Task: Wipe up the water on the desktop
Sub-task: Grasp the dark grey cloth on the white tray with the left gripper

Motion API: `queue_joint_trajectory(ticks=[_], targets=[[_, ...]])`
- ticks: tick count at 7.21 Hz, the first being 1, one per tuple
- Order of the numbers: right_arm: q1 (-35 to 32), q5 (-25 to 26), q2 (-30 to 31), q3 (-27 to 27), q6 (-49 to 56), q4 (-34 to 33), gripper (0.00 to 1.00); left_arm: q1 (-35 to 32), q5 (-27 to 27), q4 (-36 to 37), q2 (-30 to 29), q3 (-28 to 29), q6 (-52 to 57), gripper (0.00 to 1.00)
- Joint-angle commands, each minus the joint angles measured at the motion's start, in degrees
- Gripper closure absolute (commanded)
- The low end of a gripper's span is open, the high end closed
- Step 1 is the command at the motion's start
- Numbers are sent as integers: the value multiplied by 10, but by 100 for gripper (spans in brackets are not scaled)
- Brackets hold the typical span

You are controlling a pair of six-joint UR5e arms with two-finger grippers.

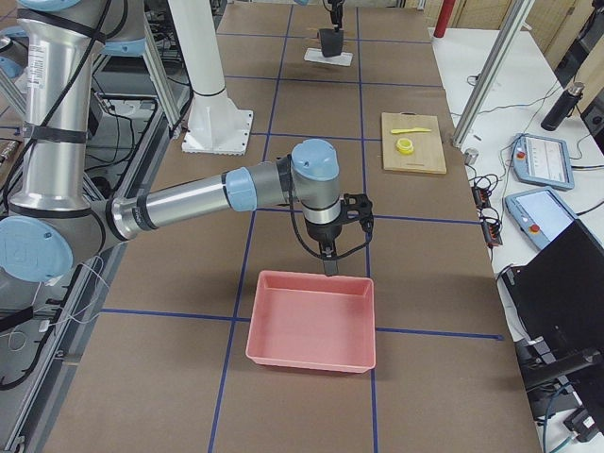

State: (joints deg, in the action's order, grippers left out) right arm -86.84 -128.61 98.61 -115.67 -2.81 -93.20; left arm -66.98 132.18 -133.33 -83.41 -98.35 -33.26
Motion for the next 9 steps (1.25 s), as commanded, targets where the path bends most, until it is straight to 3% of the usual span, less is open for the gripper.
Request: queue_joint_trajectory(ticks=[1,4,5,6,9], targets=[[0,-1,0,0,0,0,0,1,0,-1,0,3,0,79],[0,0,0,0,0,0,0,1,-1,-1,0,9,2,79],[0,0,0,0,0,0,0,1,-1,-1,0,8,2,84],[0,-1,0,0,0,0,0,0,0,-1,0,8,2,100],[0,-1,-1,-1,-1,0,0,-7,27,1,0,3,4,100]])
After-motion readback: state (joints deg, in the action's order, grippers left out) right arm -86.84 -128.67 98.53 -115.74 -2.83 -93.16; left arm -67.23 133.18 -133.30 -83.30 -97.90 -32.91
